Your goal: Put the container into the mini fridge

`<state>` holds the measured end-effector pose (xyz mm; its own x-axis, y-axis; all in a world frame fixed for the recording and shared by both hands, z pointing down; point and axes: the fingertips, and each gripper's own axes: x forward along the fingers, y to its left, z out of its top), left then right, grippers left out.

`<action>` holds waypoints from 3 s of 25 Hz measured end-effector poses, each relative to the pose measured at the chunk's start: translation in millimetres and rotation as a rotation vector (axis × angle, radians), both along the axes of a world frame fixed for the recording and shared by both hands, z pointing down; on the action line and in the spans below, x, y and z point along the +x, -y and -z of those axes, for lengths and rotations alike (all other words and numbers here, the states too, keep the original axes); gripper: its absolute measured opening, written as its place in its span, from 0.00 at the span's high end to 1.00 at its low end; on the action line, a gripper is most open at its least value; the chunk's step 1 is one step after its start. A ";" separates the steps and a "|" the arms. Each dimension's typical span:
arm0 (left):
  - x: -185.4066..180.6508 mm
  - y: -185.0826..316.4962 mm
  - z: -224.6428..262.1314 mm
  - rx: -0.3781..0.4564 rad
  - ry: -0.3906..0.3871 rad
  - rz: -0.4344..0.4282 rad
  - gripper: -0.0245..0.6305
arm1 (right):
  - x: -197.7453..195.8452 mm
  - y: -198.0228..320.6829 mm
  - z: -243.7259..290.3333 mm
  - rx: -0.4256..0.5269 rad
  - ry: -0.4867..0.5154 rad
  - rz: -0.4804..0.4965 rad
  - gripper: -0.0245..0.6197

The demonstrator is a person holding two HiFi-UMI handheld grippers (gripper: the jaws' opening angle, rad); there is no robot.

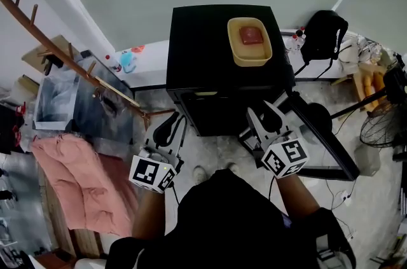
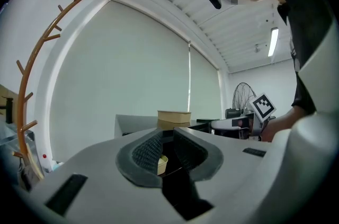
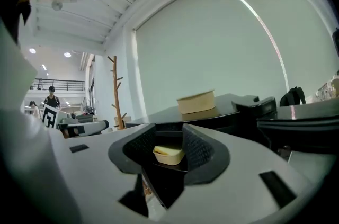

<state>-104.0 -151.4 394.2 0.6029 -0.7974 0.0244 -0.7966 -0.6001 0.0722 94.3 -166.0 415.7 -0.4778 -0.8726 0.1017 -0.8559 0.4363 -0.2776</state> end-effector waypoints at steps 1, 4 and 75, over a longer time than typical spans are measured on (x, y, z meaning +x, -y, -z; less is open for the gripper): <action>2.6 2.0 2.0 0.003 0.002 -0.006 0.85 | 2.4 0.4 2.6 0.004 0.000 -0.007 0.69; 11.6 8.0 8.0 0.014 0.005 -0.034 0.85 | 6.6 0.2 7.9 0.011 0.001 -0.021 0.70; 143.5 38.1 18.1 0.345 0.966 -0.712 0.90 | 3.7 18.4 15.8 -0.308 0.879 0.008 0.47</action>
